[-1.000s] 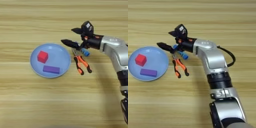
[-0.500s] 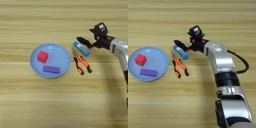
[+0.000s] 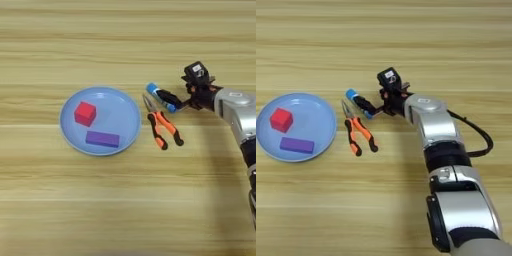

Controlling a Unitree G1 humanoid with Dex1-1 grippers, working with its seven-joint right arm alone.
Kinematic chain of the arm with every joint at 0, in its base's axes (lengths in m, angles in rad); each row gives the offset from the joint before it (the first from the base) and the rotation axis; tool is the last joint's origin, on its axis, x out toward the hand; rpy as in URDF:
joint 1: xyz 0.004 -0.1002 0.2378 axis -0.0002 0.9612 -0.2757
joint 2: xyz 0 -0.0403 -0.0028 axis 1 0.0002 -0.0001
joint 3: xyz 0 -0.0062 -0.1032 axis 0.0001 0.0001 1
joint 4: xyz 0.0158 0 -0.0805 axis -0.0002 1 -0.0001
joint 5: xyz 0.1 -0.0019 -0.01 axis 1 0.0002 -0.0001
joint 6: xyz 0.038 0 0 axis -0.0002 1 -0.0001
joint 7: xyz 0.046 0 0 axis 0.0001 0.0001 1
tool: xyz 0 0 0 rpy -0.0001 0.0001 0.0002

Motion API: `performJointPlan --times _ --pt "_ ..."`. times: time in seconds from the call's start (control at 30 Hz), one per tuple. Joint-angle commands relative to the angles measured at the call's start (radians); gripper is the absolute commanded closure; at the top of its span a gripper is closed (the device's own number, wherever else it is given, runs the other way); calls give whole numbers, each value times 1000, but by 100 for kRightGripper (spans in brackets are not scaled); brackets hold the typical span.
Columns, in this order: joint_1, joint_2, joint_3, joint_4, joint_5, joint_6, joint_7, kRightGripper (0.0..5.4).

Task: Move the objects on the table

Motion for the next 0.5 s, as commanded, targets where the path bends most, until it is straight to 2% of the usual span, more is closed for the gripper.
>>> performJointPlan --times 0.03,0.1,0.5 --pt "-123 -24 3 43 -23 -74 -26 3" --pt "-138 -23 7 85 -34 -92 -29 3" --pt "-186 -8 41 242 -87 -182 -37 127"
